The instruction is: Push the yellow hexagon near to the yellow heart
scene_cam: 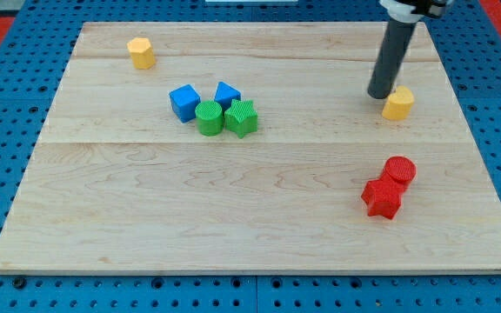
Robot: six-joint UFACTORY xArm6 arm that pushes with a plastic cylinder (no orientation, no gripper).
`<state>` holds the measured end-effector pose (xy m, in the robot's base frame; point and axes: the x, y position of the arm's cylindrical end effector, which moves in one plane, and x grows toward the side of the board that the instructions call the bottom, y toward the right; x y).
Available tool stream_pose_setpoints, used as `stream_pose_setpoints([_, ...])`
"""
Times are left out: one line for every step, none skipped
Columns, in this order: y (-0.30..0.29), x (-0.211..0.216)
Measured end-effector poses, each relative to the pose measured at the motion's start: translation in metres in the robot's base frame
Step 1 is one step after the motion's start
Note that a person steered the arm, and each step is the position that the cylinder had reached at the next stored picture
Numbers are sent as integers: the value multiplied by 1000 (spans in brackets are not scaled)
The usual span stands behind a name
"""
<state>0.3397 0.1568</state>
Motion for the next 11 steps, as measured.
stream_pose_setpoints([-119, -23])
stream_pose_setpoints([-234, -20])
stream_pose_setpoints([-308, -15])
stream_pose_setpoints([-370, -10])
stream_pose_setpoints([-400, -26])
stream_pose_setpoints([-380, -65])
stream_pose_setpoints([-291, -65])
stream_pose_setpoints([-252, -66])
stream_pose_setpoints([-307, -65])
stream_pose_setpoints([-227, -102])
stream_pose_setpoints([-217, -110])
